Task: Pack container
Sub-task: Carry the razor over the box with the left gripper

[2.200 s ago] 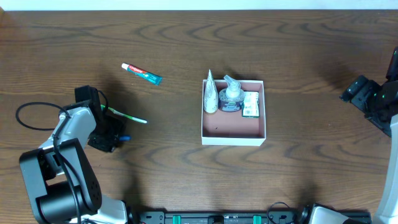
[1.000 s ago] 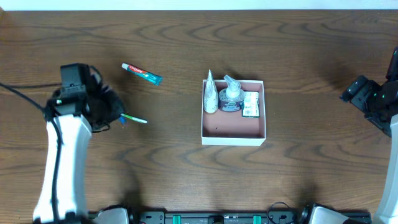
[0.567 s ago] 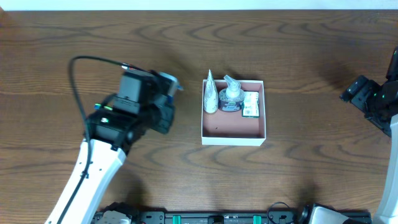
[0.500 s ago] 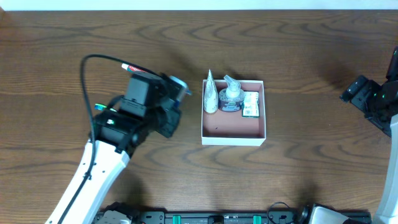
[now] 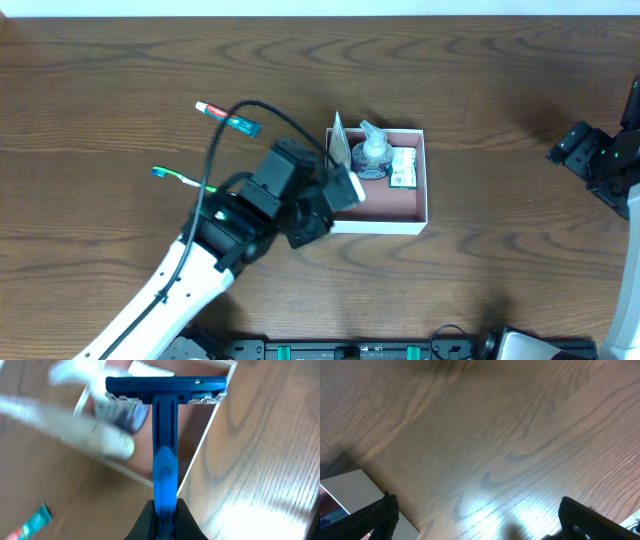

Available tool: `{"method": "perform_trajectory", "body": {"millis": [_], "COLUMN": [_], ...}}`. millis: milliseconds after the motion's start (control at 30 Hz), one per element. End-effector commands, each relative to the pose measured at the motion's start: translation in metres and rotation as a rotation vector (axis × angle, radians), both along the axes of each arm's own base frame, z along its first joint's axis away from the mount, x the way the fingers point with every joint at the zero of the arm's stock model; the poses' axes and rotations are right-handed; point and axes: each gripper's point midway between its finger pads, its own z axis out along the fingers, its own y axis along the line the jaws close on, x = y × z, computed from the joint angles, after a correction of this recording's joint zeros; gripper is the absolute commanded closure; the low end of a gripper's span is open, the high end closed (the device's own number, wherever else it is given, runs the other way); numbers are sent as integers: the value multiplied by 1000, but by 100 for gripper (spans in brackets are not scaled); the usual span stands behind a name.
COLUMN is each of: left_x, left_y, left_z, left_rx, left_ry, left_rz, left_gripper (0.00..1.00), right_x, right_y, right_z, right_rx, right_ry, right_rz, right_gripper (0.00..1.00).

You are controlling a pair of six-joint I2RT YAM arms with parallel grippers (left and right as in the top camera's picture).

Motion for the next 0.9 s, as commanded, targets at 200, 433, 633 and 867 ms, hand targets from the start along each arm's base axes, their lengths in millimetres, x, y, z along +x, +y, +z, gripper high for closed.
{"method": "perform_trajectory", "body": {"millis": [200,433,633,867], "left_x": [-10,-1,18,46], "left_y": [-43,-53,-64,-55], "left_z": [24,6,-32,-75], "left_rx": [-12,10,78,237], "left_ry": [-221,-194,-151,-154], "left_rz": [-280,-285,-269,-194], "left_gripper": [94,94,94,94], "right_x": [1,1,1,1], "right_y": [-3,-3,-3,-3], "right_z": [4,4,4,4], "right_rx": [-4,-4,-4,-4], "right_ry": [-12,-12,-12,-12], "right_rz": [-18,-18,-18,-18], "right_gripper": [1,1,1,1]}}
